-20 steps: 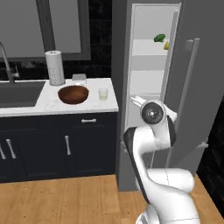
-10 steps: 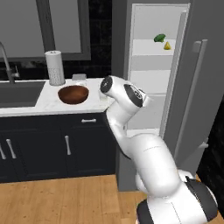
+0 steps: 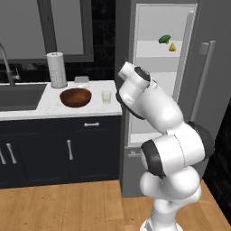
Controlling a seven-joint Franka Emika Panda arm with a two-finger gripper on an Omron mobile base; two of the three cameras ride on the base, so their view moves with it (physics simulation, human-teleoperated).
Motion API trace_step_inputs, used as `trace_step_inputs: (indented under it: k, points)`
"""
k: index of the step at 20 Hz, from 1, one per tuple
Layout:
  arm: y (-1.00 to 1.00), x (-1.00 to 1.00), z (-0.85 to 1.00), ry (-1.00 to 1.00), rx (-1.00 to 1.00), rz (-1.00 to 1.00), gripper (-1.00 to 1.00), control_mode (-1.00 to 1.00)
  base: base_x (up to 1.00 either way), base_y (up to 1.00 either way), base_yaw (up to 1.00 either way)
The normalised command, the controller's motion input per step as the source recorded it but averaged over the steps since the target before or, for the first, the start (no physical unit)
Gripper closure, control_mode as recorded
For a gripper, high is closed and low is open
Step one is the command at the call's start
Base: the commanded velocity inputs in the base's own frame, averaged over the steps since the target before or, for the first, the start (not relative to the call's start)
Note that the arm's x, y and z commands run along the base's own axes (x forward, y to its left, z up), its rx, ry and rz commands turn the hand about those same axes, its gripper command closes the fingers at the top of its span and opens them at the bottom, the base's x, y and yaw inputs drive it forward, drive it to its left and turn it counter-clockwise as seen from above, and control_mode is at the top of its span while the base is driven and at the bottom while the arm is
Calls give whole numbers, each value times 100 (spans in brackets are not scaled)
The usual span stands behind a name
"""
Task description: Grab a lemon wedge from the fridge and one ice cube from the ice bowl, and put them in the glass of lemonade.
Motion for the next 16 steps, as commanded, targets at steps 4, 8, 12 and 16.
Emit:
trace_step_inputs:
  k: [4,8,12,16]
  points:
    - [-100,-34,-15,16,6,-40,-100,-100,0,0,0]
    - [-100,-90,-3,6,13,-28,-100,-100,0,0,0]
    - [-100,-100,0,1,18,-19,-100,-100,0,0,0]
    - [-100,-100,-13,-2,16,-10,-100,-100,0,0,0]
